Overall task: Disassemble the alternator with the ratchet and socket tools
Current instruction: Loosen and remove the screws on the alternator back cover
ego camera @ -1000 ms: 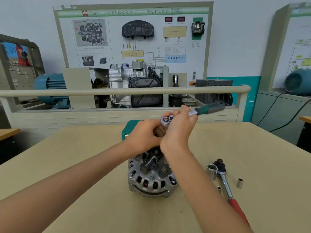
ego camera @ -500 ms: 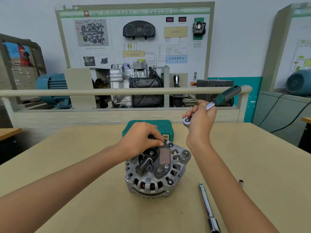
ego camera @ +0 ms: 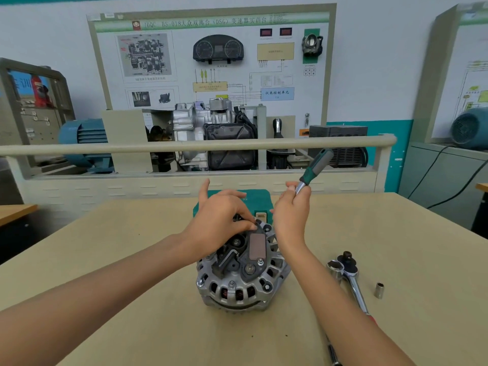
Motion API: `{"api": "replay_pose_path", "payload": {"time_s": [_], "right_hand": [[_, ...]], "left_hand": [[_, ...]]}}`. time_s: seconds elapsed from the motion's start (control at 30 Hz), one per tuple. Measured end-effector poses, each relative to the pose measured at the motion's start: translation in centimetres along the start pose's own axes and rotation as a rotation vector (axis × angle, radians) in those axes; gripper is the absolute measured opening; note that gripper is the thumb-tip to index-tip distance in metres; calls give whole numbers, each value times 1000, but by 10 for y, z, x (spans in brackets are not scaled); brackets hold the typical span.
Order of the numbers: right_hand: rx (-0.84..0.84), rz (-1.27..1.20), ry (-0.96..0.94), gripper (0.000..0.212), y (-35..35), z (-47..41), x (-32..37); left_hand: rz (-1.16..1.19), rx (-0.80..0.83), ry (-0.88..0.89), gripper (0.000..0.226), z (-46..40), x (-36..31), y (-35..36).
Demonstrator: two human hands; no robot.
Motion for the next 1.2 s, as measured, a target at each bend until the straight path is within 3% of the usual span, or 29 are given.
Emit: {"api": "replay_pose_path", "payload": {"time_s": [0.17,0.3,0.5,0.67,0.8,1.2], "right_hand": [[37,61,20,19,1,-3,-9],[55,97,43,22,2,-5,-13],[49,104,91,22,1,-11,-24],[61,66,176,22,1,-15,-38],[74,54,165,11,4,-15,-37],[75,74,143,17,6,-12,-31]], "left_hand": [[-227,-43,57,12,2,-14,3],[-397,110,96,21,-8,-20,17],[-796,360,403,35,-9,-36,41],[-876,480,450,37,-14,-45,53],[-846,531,394,31,-17,-43,58],[-733,417,271,38,-23,-26,48]]}}
Point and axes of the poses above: each hand's wrist, its own z-axis away from the middle knuckle, its own y-axis out of the palm, x = y × z, the point moved 9 cm from there along -z, towards the middle knuckle, and after that the axes turned 13 degrees about z, right-handed, at the moved point
